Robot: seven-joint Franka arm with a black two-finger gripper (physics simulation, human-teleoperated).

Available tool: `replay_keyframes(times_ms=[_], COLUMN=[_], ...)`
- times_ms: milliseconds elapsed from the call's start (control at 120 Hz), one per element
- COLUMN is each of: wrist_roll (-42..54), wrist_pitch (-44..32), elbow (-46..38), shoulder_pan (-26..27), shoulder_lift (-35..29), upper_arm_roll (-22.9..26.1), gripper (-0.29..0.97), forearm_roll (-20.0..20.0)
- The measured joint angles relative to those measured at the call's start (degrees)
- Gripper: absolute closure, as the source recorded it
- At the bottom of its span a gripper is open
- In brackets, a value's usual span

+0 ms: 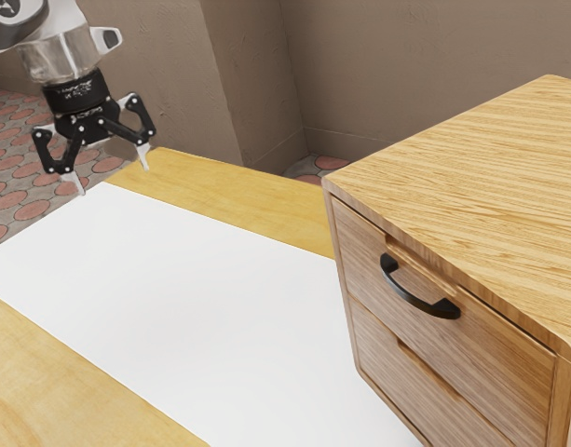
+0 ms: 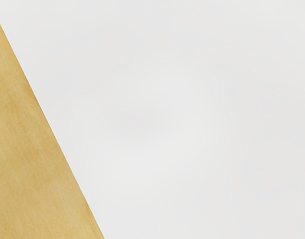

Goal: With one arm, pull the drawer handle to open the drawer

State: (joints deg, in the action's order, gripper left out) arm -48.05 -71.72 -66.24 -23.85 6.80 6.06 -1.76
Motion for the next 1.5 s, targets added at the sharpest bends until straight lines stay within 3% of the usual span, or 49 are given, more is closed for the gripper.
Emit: replay_keyframes(times_ms=[150, 267, 450, 600, 700, 825, 967, 1217, 1500], wrist_roll=[-7.11, -11.58, -17.11, -20.42, -21.63, -22.86, -24.11, -26.29, -32.15], wrist_pitch=[-2.69, -3.77, -7.65, -12.01, -13.77, -16.82, -24.01, -36.89, -32.58], elbow=[0.09, 3.17, 6.83, 6.57, 6.43, 0.44, -8.71, -15.2, -21.18], shoulder_pan=[0.11, -0.68, -9.49, -10.62, -4.55, 16.61, 24.2, 30.33, 32.19], shoulder_lift=[-0.04, -6.02, -7.09, -8.63, -9.35, -12.09, -13.62, -13.64, -18.37], upper_arm_roll=[-0.03, 0.51, 11.06, 14.05, 14.41, 4.84, -2.02, -2.48, -1.01], gripper=[0.02, 0.02, 0.02, 0.02, 0.02, 0.02, 0.03, 0.03, 0.05], forearm_roll=[-0.01, -0.1, 0.08, 0.69, 0.77, 0.5, -2.28, -6.64, -7.0])
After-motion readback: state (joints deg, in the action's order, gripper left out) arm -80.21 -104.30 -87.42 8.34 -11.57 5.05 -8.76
